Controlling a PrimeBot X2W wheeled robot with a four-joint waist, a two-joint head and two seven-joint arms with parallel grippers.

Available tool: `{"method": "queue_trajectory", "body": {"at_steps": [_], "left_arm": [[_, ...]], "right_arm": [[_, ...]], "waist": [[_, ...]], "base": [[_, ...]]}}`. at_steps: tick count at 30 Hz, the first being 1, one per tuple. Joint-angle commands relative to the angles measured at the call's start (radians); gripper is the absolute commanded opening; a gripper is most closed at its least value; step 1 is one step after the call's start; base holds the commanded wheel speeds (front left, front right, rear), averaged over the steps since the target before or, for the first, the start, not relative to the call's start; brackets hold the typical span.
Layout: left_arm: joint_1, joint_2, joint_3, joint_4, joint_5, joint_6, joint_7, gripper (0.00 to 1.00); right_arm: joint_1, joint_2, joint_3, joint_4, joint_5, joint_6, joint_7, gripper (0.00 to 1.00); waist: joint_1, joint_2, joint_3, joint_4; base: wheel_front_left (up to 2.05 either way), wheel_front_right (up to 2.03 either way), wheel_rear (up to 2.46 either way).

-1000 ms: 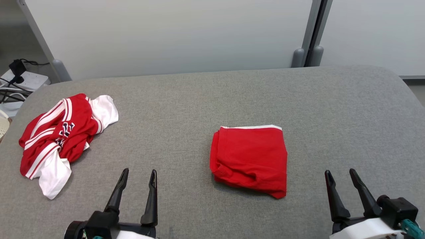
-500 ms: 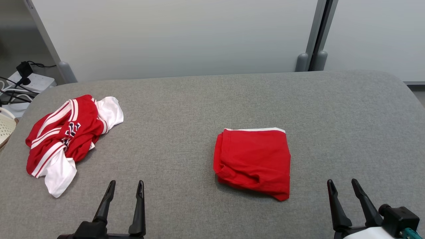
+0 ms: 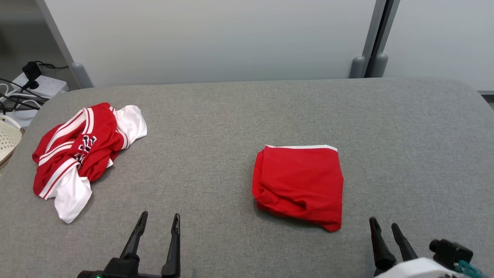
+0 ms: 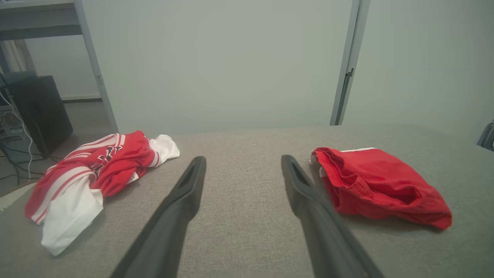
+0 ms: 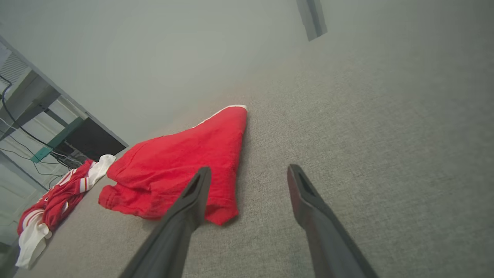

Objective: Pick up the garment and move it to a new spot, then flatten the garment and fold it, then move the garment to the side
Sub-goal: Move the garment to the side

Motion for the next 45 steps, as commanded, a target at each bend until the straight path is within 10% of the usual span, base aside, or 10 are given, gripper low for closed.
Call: {"method": "queue_trajectory", "body": {"at_steps": [1,17,35,36,38,45], "left_arm": [[-0.05,0.002,0.023,-0.013,0.018,0.0,-0.006,1.0],[-0.129,0.002,-0.035,0.027,-0.008,0.009,-0.006,1.0],[-0.211,0.002,-0.094,0.015,-0.051,0.031,-0.006,1.0],[-0.212,0.002,-0.094,0.014,-0.051,0.032,-0.006,1.0],[-0.215,0.002,-0.093,0.013,-0.052,0.033,-0.006,1.0],[-0.223,0.002,-0.091,-0.004,-0.048,0.033,-0.006,1.0]], "right_arm": [[-0.108,-0.007,0.033,0.024,0.078,0.0,-0.001,1.0],[-0.439,-0.111,0.13,0.343,0.494,0.0,0.232,1.0],[-0.59,-0.203,0.235,0.5,0.637,0.0,0.288,1.0],[-0.594,-0.204,0.242,0.499,0.641,0.0,0.288,0.9],[-0.6,-0.208,0.255,0.492,0.651,0.0,0.285,0.0],[-0.612,-0.24,0.33,0.429,0.646,0.0,0.236,0.0]], "waist": [[0.0,-0.0001,0.01,0.01],[0.0,-0.0001,0.093,0.12],[0.0,-0.0001,0.192,0.23],[0.0,-0.0001,0.195,0.231],[0.0,-0.0001,0.199,0.233],[0.0,-0.0001,0.201,0.227]], "base": [[0.0,0.0,0.0],[0.0,0.0,0.0],[0.0,0.0,0.0],[0.0,0.0,0.0],[0.0,0.0,0.0],[0.0,0.0,0.0]]}}
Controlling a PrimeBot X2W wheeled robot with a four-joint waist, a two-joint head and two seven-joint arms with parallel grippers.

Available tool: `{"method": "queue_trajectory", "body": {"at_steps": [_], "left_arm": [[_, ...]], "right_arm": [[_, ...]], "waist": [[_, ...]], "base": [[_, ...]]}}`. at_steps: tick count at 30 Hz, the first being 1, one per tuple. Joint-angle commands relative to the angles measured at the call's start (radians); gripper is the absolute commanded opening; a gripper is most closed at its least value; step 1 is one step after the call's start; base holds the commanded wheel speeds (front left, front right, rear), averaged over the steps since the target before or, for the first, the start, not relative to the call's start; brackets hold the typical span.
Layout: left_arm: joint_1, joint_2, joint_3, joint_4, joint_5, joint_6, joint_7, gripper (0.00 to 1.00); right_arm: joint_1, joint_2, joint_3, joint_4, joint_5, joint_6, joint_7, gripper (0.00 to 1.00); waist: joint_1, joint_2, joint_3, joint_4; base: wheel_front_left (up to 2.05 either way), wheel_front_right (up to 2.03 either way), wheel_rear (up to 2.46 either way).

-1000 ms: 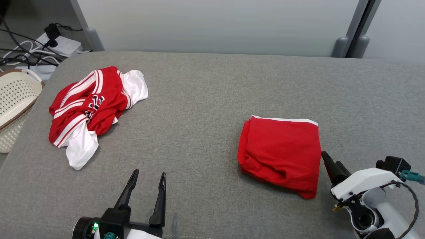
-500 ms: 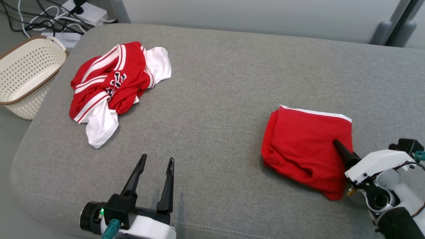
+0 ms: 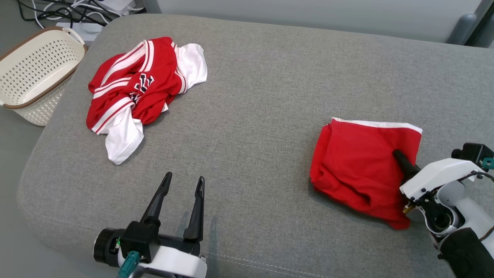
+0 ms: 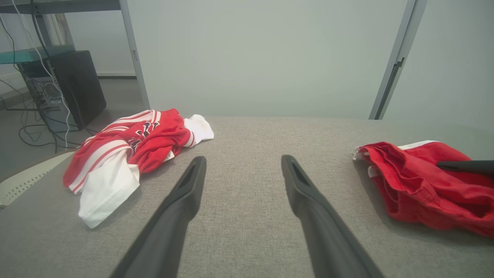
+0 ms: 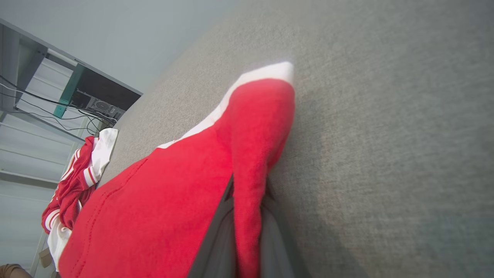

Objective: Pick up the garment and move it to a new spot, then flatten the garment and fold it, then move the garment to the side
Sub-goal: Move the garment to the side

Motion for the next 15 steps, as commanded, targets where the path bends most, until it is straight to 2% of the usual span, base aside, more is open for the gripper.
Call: {"method": "queue_trajectory", "body": {"at_steps": [1,8,15], "left_arm": [[-0.054,0.003,0.032,-0.048,0.002,0.006,-0.006,1.0],[-0.057,0.003,0.038,-0.071,0.011,0.004,-0.006,1.0],[-0.072,0.003,0.047,-0.08,0.015,-0.008,-0.006,1.0]], "right_arm": [[-0.015,-0.02,0.044,-0.056,-0.004,0.0,-0.042,0.0],[-0.031,-0.051,0.116,-0.098,-0.013,0.0,-0.119,0.0],[-0.05,-0.07,0.184,-0.098,-0.01,0.0,-0.2,0.0]], "waist": [[0.0,0.0,0.002,-0.005],[0.0,0.0,0.008,-0.024],[0.0,0.0,0.024,-0.078]], "base": [[0.0,0.0,0.0],[0.0,0.0,0.0],[0.0,0.0,0.0]]}}
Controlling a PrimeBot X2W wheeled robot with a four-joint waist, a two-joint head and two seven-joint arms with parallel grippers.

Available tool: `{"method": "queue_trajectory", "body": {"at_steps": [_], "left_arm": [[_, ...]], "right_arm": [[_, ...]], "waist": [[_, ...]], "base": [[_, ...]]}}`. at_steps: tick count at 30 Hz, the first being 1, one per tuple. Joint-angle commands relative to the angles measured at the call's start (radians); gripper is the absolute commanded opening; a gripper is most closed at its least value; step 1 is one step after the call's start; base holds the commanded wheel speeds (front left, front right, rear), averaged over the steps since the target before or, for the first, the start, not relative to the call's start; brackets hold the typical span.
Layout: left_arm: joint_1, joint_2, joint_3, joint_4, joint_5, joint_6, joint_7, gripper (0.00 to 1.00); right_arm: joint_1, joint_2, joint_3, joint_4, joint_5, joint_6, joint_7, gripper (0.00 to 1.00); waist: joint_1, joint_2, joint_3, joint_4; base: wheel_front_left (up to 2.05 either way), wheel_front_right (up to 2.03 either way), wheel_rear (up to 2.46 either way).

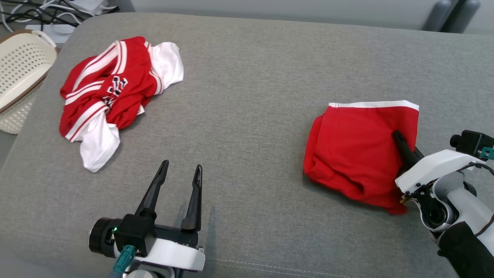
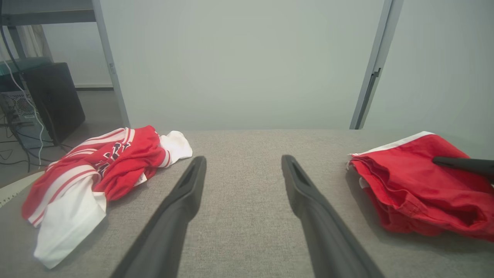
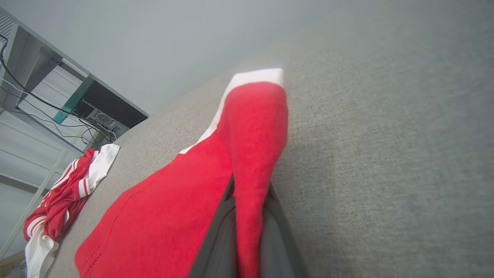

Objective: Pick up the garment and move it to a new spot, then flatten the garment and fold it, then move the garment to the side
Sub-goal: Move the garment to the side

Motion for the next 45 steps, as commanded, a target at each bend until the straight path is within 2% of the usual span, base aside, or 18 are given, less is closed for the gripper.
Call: {"method": "queue_trajectory", "body": {"at_steps": [1,7,15,30,35,45], "left_arm": [[-0.053,0.004,0.037,-0.03,0.012,-0.009,-0.006,1.0],[-0.07,0.004,0.043,-0.026,0.032,-0.028,-0.006,1.0],[-0.104,0.004,0.051,-0.019,0.069,-0.054,-0.006,1.0],[-0.134,0.004,0.061,-0.001,0.114,-0.092,-0.006,1.0],[-0.142,0.007,0.063,0.002,0.128,-0.103,-0.006,1.0],[-0.17,0.008,0.054,-0.007,0.14,-0.121,-0.006,1.0]], "right_arm": [[-0.009,-0.014,0.021,-0.014,-0.005,0.0,-0.024,0.0],[0.002,-0.006,0.047,-0.007,0.024,0.0,-0.065,0.0],[0.017,0.011,0.049,-0.032,0.026,0.0,-0.091,0.0],[0.099,0.077,-0.083,-0.112,-0.098,0.0,-0.092,0.0],[0.11,0.092,-0.107,-0.117,-0.108,0.0,-0.092,0.0],[0.037,0.108,-0.229,-0.202,-0.056,0.0,-0.092,0.0]], "waist": [[0.0,-0.0001,0.006,-0.025],[0.0,-0.0001,0.015,-0.108],[0.0,-0.0001,0.035,-0.266],[0.0,-0.0001,0.067,-0.501],[0.0,-0.0001,0.084,-0.546],[0.0,-0.0001,0.139,-0.542]], "base": [[0.0,0.0,0.0],[0.0,0.0,0.0],[0.0,0.0,0.0],[0.0,0.0,0.0],[0.0,0.0,0.0],[0.0,0.0,0.0]]}}
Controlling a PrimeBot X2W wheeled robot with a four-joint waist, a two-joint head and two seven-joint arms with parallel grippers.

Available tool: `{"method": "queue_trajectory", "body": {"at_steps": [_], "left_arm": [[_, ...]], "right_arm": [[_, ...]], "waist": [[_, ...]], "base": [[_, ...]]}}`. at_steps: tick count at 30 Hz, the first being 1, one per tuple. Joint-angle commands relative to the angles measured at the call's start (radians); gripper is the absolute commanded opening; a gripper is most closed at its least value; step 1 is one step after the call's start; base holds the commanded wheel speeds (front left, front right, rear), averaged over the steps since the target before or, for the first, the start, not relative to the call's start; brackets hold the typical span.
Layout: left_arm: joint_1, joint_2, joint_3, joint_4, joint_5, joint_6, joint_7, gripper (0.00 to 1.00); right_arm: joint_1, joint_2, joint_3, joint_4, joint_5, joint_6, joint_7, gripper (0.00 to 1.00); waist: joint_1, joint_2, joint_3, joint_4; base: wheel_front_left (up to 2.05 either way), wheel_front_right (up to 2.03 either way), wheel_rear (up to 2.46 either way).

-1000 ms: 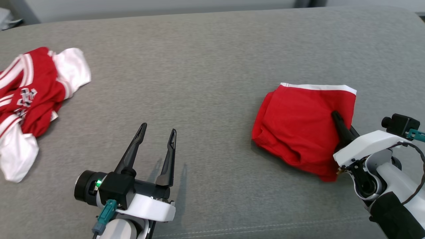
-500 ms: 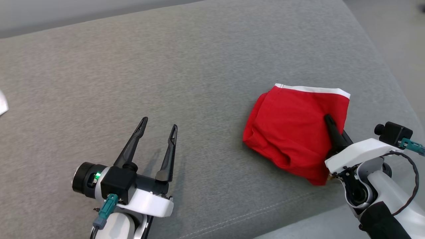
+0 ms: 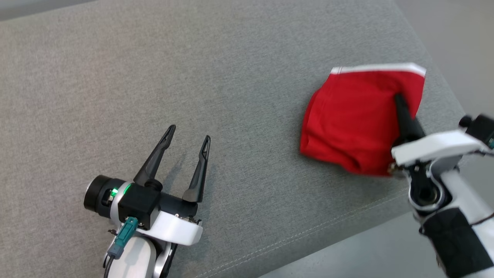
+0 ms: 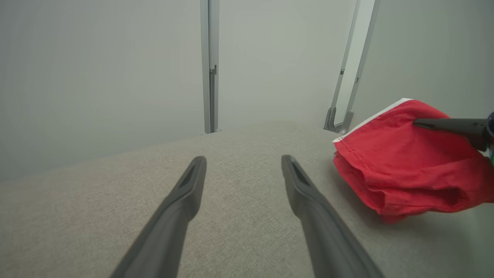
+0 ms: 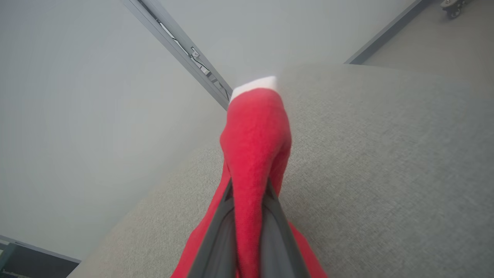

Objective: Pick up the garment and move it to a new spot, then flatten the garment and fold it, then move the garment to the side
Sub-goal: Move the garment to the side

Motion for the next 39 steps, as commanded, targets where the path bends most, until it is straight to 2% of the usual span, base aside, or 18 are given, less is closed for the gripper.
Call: {"method": "queue_trajectory", "body": {"at_steps": [1,7,16,25,32,39], "left_arm": [[-0.041,0.004,0.025,-0.033,0.011,-0.006,-0.005,1.0],[-0.072,0.013,0.022,-0.074,0.023,-0.013,-0.005,1.0],[-0.15,0.039,0.003,-0.231,0.049,-0.03,-0.005,1.0],[-0.206,0.066,-0.037,-0.276,0.074,-0.04,-0.005,1.0],[-0.23,0.086,-0.079,-0.27,0.092,-0.044,-0.005,1.0],[-0.221,0.112,-0.072,-0.279,0.094,-0.027,-0.005,1.0]], "right_arm": [[-0.035,-0.013,0.001,-0.035,-0.001,0.0,-0.014,0.0],[-0.198,-0.025,-0.059,-0.034,-0.032,0.0,-0.014,0.0],[-0.522,-0.052,-0.236,0.125,-0.088,0.0,-0.014,0.0],[-0.755,-0.087,-0.34,0.228,-0.114,0.0,-0.014,0.0],[-0.826,-0.125,-0.4,0.224,-0.201,0.0,-0.014,0.0],[-0.758,-0.121,-0.529,0.246,-0.261,0.0,-0.014,0.0]], "waist": [[0.0,0.0,0.019,0.012],[0.0,0.0,0.097,0.054],[0.0,0.0,0.249,0.164],[0.0,0.0,0.355,0.267],[0.0,0.0,0.405,0.323],[0.0,0.0,0.429,0.289]], "base": [[0.0,0.0,0.0],[0.0,0.0,0.0],[0.0,0.0,0.0],[0.0,0.0,0.0],[0.0,0.0,0.0],[0.0,0.0,0.0]]}}
